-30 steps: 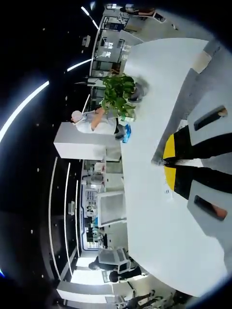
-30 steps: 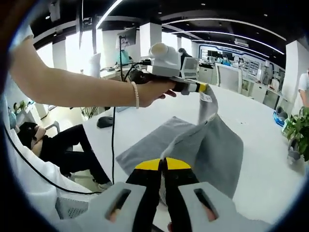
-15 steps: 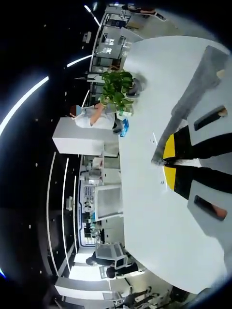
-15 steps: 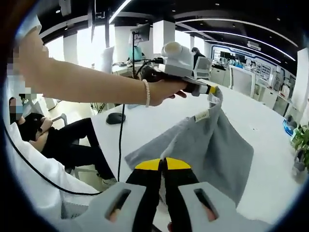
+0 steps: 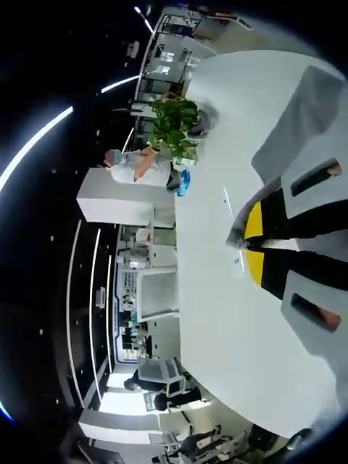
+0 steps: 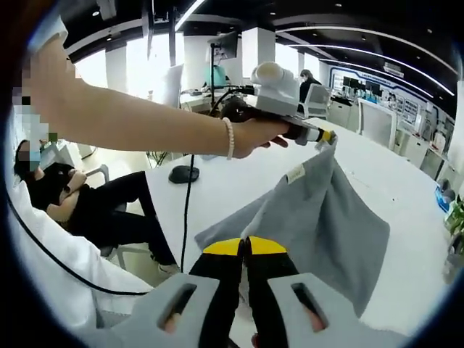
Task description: Fold the towel on the table until its edges align and the towel forms a compact rectangular stack.
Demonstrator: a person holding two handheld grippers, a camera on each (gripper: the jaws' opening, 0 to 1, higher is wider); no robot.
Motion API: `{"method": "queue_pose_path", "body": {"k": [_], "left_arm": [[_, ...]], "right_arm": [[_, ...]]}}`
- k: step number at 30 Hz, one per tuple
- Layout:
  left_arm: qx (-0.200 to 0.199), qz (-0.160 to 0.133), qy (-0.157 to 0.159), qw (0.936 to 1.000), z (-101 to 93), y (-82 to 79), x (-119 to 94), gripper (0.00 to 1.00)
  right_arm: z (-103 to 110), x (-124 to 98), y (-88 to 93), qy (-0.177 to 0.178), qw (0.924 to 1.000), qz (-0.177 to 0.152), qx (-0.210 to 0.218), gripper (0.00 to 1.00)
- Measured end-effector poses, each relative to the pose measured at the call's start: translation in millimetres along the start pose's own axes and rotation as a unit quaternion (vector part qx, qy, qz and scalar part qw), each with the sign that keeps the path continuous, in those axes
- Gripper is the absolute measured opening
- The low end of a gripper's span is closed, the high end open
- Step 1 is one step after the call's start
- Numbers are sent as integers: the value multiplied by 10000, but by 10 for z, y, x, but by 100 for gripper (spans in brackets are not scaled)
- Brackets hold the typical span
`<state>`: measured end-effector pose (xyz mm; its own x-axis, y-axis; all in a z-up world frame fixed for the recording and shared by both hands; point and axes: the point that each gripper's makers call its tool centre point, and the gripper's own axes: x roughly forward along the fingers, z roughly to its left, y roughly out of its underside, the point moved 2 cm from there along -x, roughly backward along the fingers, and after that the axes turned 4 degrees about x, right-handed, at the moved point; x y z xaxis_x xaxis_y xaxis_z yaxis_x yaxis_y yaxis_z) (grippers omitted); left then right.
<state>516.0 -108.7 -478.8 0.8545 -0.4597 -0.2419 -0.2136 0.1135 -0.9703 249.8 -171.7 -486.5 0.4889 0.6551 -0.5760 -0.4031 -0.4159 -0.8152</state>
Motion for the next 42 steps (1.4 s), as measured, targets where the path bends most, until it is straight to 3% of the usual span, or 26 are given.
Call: {"method": "queue_pose_path", "body": {"k": [7,30,42], "left_arm": [[5,64,48,10000,65,133,24,3],[-215,572,-15,9981,323,822,68,3],[-470,759,-109,9960,396,1071,64,3]], "right_arm": [[35,168,60,-149,9998,154,-41,0],[17,659,242,-622,9956,685,148,0],[104,871,398,-829,9919,909,319,0]]}}
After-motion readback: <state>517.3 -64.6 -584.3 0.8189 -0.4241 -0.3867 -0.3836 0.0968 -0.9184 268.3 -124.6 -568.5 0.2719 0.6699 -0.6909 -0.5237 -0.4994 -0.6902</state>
